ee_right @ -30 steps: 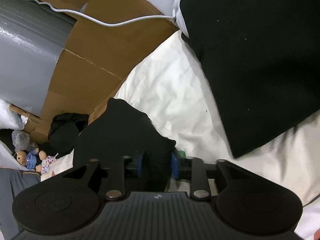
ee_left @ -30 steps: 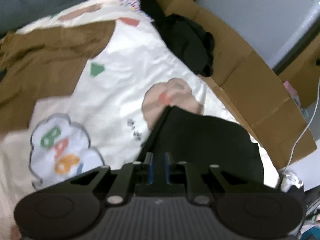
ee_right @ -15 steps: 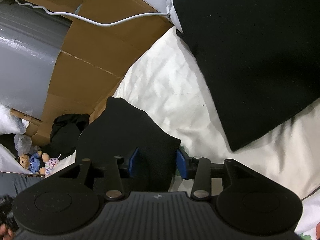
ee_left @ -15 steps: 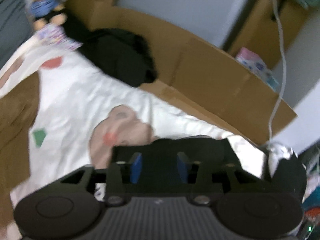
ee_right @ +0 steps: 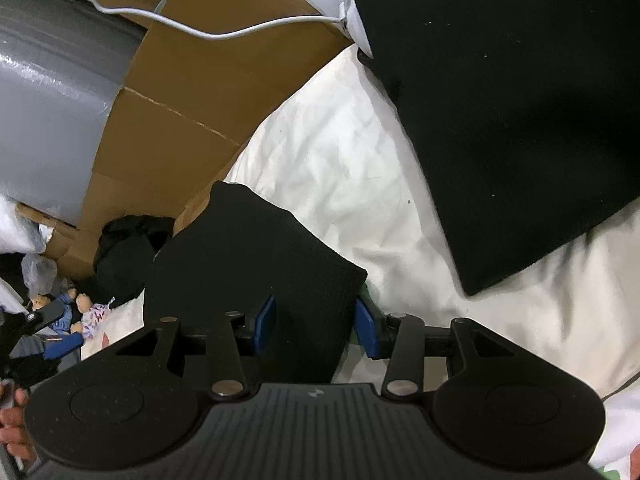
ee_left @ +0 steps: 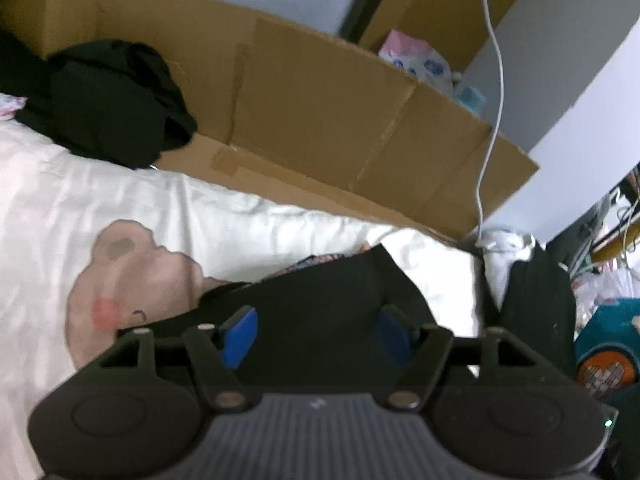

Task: Fold clothes

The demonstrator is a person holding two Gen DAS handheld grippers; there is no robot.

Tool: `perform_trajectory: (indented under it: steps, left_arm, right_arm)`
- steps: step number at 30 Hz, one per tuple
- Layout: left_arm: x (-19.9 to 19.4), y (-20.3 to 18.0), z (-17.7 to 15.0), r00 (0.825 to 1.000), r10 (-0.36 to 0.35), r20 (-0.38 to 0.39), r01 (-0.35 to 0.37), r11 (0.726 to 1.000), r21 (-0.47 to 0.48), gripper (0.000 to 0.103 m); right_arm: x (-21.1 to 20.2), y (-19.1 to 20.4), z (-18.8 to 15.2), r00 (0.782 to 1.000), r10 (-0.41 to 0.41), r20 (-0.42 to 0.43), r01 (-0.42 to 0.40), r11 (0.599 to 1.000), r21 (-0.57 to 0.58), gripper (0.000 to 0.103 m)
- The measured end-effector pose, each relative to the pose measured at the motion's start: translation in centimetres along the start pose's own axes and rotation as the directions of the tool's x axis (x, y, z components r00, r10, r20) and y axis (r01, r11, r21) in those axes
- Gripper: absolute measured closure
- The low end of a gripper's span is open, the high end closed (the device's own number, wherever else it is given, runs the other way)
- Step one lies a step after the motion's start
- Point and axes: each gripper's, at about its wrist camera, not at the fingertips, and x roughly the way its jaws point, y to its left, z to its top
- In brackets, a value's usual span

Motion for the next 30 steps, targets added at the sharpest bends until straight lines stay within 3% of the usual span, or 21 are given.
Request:
perform_trajectory:
  steps: [2, 8, 13, 16, 17, 18, 19, 23, 30]
  left_arm:
    - [1.3, -0.1, 0.1, 1.0, 0.001, -0.009, 0.0, 0.999, 0.033, 0.023]
    - [5.0, -0.4, 1.1, 0.999, -0.021, -0.047, 0.027, 0.99, 0.136, 0.021]
    - [8.0, -1.7, 1.1, 0.994, -0.033, -0.1, 0.061, 0.954, 0.294, 0.021]
    - [9.3, -1.3, 1.0, 0.993, -0.026, -0.116, 0.058, 0.957, 0.284, 0.02]
    - [9.8, -1.1, 0.9, 0.993, -0.024, -0.119, 0.057, 0.959, 0.277, 0.02]
    - [10.1, -1.0, 0.9, 0.993, -0.023, -0.118, 0.055, 0.959, 0.277, 0.02]
    - [10.4, -0.8, 0.9, 0.993, -0.02, -0.114, 0.051, 0.959, 0.278, 0.02]
    - [11.5, -0.1, 1.0, 0.992, 0.013, -0.125, 0.024, 0.957, 0.29, 0.02]
    - [12.1, 0.6, 1.6, 0.99, -0.008, -0.14, 0.045, 0.964, 0.26, 0.022]
  right_arm:
    - [0.2, 0.0, -0.1, 1.0, -0.001, -0.005, 0.001, 1.0, -0.01, 0.056]
    - [1.0, -0.1, -0.5, 1.0, -0.01, -0.027, 0.009, 0.999, -0.031, 0.056]
    - [1.1, -0.2, -0.6, 1.0, 0.015, -0.018, -0.016, 0.999, -0.041, 0.056]
    - [1.4, 0.0, -0.8, 1.0, 0.016, -0.021, -0.017, 0.997, -0.072, 0.06]
    - [1.5, 0.0, -0.8, 1.0, 0.015, -0.021, -0.017, 0.997, -0.078, 0.065]
    - [1.4, 0.0, -0.8, 1.0, 0.013, -0.016, -0.014, 0.996, -0.083, 0.081]
    - [1.4, 0.0, -0.8, 1.0, 0.012, -0.012, -0.013, 0.996, -0.087, 0.086]
    - [1.3, 0.2, -0.8, 1.0, 0.019, 0.002, -0.019, 0.994, -0.11, 0.092]
    - [1.8, -0.1, 0.4, 0.999, 0.008, 0.038, -0.004, 0.992, -0.122, 0.095]
